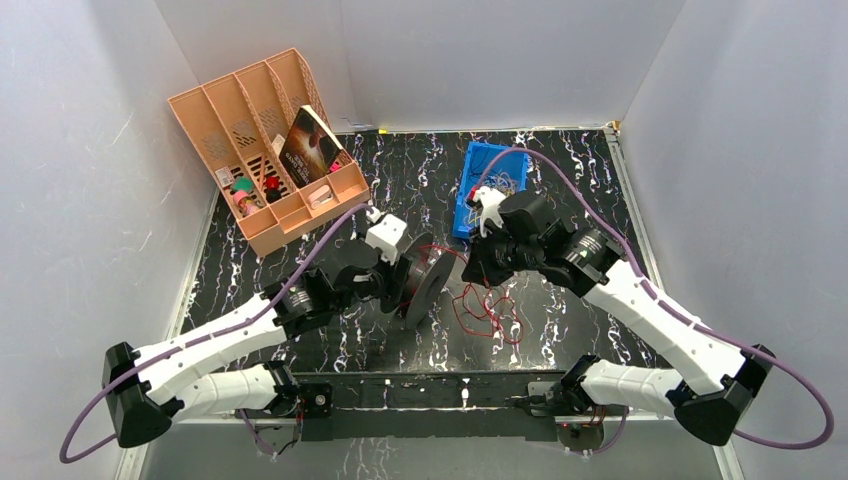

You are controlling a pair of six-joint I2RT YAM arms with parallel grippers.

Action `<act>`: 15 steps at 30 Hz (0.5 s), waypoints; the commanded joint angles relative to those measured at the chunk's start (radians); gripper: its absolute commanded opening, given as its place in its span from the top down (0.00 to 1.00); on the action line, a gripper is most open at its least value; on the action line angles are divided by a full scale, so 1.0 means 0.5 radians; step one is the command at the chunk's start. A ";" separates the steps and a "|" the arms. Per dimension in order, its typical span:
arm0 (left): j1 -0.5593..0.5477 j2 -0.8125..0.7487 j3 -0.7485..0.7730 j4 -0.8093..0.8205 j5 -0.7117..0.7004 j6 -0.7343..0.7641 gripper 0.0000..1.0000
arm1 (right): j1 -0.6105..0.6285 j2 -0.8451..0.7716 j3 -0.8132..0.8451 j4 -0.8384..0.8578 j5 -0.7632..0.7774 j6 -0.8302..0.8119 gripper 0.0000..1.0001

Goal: Wrap the cables

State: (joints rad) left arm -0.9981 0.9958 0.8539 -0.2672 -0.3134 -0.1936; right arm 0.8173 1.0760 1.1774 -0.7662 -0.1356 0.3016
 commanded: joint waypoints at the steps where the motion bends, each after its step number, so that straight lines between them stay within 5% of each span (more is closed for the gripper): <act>1: -0.007 0.122 0.059 0.034 -0.033 0.047 0.42 | -0.029 0.076 0.200 -0.071 -0.058 -0.026 1.00; 7: -0.007 0.306 0.084 0.142 -0.130 0.087 0.45 | -0.059 0.075 0.187 -0.074 -0.060 -0.027 1.00; 15: -0.004 0.367 0.107 0.176 -0.169 0.104 0.72 | -0.095 0.021 0.130 -0.087 -0.020 -0.042 1.00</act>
State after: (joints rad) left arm -0.9981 1.1900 0.8616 -0.2077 -0.3668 -0.1535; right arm 0.7792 1.1233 1.2289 -0.8146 -0.1444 0.2962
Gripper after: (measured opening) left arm 0.328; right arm 0.021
